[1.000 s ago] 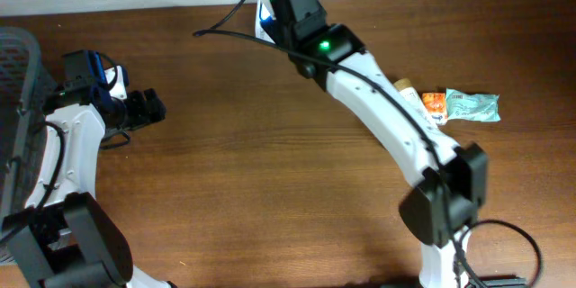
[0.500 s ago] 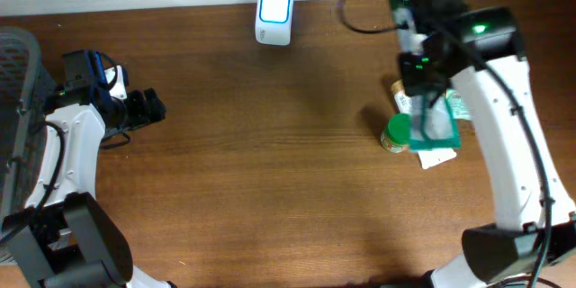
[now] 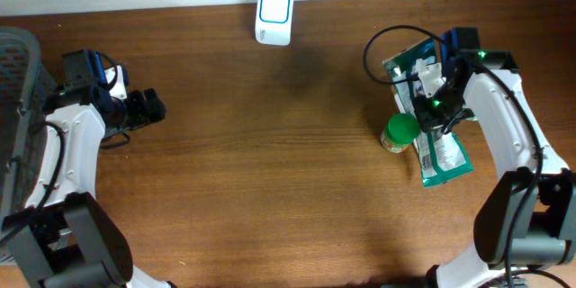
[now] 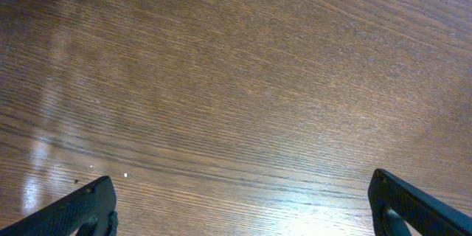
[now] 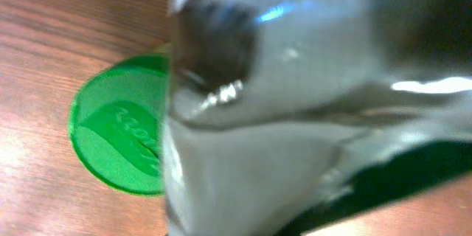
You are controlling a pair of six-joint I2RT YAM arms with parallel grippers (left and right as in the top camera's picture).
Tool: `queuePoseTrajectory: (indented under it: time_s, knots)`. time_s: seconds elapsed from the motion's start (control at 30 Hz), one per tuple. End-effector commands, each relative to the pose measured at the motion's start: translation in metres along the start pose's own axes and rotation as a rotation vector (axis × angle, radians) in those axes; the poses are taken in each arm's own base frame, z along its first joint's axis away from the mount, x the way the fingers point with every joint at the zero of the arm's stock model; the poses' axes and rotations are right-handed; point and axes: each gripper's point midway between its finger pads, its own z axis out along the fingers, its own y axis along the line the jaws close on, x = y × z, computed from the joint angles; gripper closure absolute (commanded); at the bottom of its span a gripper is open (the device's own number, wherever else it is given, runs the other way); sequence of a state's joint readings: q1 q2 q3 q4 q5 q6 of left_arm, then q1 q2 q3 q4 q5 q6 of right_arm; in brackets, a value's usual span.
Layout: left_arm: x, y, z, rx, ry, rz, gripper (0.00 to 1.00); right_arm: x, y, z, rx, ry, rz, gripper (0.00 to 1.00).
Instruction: Scan the item barcode
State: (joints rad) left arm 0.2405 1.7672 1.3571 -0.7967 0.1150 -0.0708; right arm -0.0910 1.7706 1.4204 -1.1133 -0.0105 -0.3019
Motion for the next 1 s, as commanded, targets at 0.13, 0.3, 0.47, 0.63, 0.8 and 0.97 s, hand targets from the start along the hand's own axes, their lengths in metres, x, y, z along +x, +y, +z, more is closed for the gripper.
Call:
queuePoseTrajectory:
  time_s: [0.13,0.3,0.47,0.63,0.8,0.97]
  knots:
    - [-0.003,-0.001,-0.002,0.001,-0.009,0.015,0.01,-0.001,0.01,-0.004,-0.064,-0.011,0.039,0.09]
    - [-0.003,-0.001,-0.002,0.001,-0.009,0.015,0.01,-0.024,0.01,-0.081,-0.074,-0.091,0.08,0.02]
    - [-0.003,-0.001,-0.002,0.001,-0.009,0.015,0.01,-0.035,0.018,-0.178,-0.093,-0.244,0.117,0.02]
    - [-0.003,-0.001,-0.002,0.001,-0.009,0.015,0.01,-0.025,0.036,-0.255,-0.147,-0.427,0.164,0.02]
    - [-0.003,-0.001,-0.002,0.001,-0.009,0.015,0.01,0.012,0.047,-0.311,-0.107,-0.598,0.142,0.02]
    - [-0.003,0.0,-0.002,0.0,-0.009,0.013,0.01,0.044,0.057,-0.346,-0.076,-0.717,0.125,0.02]
